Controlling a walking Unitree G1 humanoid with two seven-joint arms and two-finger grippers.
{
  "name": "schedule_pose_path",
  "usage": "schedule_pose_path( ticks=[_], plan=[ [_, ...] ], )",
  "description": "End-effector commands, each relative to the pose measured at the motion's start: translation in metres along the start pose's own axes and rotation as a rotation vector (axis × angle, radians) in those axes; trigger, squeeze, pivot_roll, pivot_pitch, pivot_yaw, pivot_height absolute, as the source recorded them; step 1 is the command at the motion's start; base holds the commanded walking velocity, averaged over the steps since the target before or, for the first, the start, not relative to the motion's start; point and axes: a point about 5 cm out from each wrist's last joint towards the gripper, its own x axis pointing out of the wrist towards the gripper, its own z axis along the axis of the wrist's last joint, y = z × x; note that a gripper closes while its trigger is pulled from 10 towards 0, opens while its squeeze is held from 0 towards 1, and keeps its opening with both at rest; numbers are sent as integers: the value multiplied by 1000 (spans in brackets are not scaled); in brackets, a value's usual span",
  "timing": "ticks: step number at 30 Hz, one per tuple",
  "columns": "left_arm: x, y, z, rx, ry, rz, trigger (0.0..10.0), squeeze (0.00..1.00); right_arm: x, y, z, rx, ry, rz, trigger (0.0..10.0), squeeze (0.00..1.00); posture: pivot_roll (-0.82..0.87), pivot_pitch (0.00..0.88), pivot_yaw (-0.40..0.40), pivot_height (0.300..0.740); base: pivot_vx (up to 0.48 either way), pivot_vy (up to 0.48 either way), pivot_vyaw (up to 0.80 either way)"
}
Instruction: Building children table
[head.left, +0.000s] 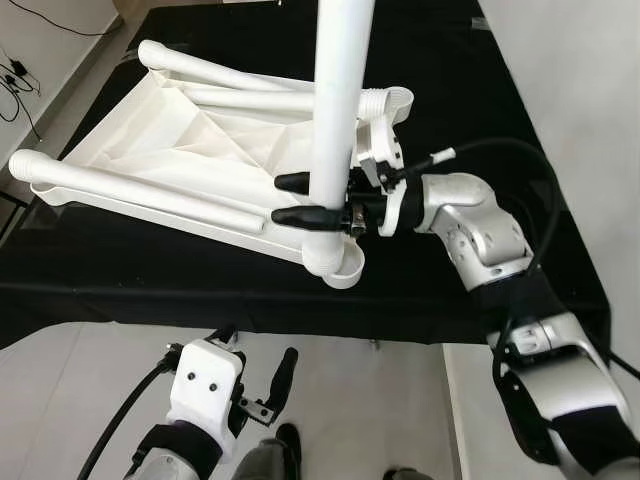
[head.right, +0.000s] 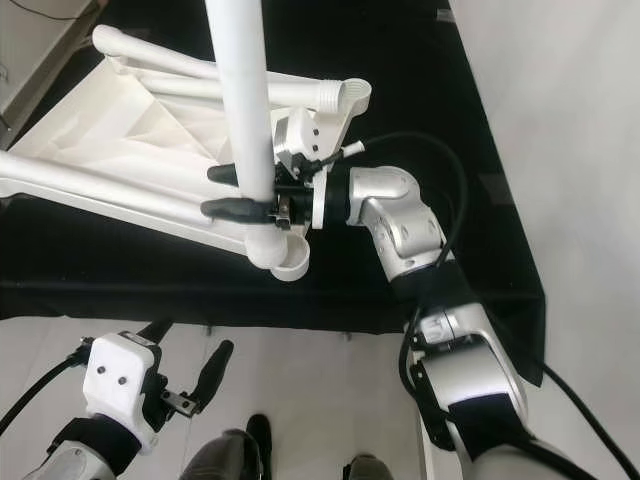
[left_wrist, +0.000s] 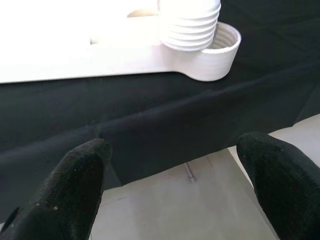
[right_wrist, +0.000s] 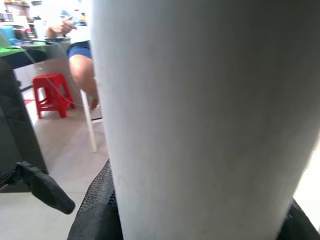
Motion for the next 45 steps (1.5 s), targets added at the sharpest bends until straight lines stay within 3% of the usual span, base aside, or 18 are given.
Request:
schedule_pose_path(
  ticks=[1,10,14,30,45],
  plan=[
    [-4,-3,0,-12,9,-5,10000,0,1,1,-7,26,8,12,10000,0,7,387,21,740,0,0,0],
    [-7,-2,1,-11,10,12,10000,0,-9,-3,1,85,-66,65,10000,0,16,403,19,740,0,0,0],
    [-8,-1,1,-10,14,13,10000,0,-12,4,-3,99,-44,158,10000,0,17,408,25,740,0,0,0],
    [-7,0,1,0,17,19,10000,0,-16,-8,0,84,-29,147,10000,0,22,405,27,740,0,0,0],
    [-6,1,1,5,17,24,10000,0,-22,-7,4,83,-9,244,10000,0,24,401,29,740,0,0,0]
  ],
)
